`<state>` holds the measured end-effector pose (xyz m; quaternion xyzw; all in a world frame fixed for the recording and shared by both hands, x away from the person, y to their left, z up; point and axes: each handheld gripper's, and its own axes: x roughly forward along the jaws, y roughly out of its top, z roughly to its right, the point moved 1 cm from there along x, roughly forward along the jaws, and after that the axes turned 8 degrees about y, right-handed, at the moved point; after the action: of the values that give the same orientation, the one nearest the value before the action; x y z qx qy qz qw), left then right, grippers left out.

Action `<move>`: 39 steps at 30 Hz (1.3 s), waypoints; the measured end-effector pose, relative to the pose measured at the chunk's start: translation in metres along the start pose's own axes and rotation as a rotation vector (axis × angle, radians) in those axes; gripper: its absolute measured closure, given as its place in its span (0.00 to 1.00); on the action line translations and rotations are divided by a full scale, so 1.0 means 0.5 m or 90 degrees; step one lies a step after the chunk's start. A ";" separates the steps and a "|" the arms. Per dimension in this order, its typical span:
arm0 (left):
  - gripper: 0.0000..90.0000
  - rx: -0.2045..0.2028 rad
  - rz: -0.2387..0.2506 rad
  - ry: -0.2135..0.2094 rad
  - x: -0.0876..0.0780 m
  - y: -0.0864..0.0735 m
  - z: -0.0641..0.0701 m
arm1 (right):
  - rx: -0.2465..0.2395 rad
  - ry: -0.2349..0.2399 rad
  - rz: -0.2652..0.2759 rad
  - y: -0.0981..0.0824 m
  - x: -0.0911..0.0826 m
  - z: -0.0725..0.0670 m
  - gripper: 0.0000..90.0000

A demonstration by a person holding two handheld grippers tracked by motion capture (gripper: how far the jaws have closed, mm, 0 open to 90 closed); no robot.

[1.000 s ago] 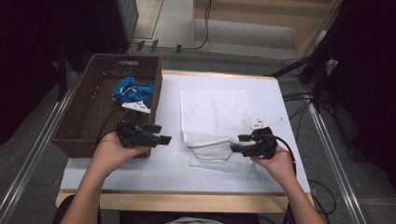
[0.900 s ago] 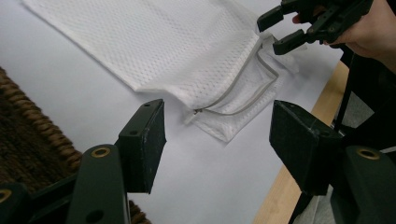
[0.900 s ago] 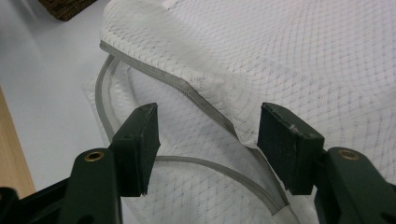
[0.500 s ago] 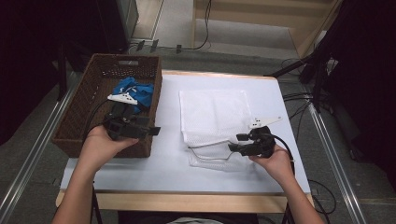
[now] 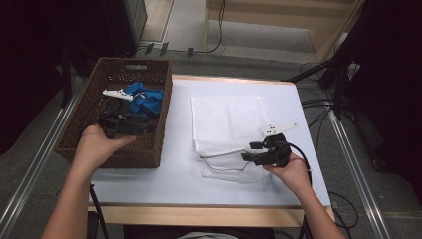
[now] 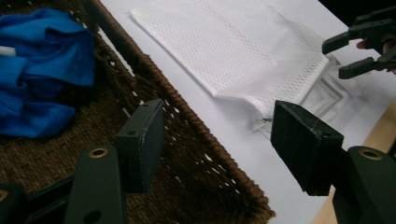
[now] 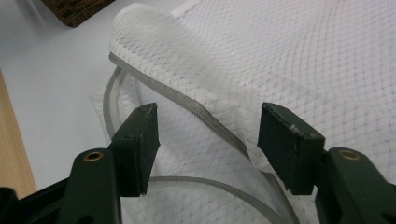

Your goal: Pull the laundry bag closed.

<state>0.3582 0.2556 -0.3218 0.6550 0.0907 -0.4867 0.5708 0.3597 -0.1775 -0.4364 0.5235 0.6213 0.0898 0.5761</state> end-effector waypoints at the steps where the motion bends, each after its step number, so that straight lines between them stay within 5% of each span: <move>1: 0.40 -0.001 0.004 -0.001 0.001 0.000 -0.004 | 0.000 0.000 0.000 0.001 0.001 0.000 0.44; 6: 0.39 -0.009 0.016 -0.005 0.009 0.004 -0.021 | -0.004 0.003 -0.005 0.005 0.007 -0.002 0.44; 22: 0.35 0.002 0.008 0.049 0.033 0.040 -0.092 | -0.010 0.008 -0.005 0.010 0.010 -0.003 0.44; 39: 0.31 -0.009 0.003 0.077 0.075 0.095 -0.183 | -0.005 0.014 -0.005 0.010 0.008 -0.004 0.44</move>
<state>0.4583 0.3002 -0.3298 0.6793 0.1270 -0.4439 0.5705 0.3617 -0.1714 -0.4348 0.5176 0.6296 0.0954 0.5715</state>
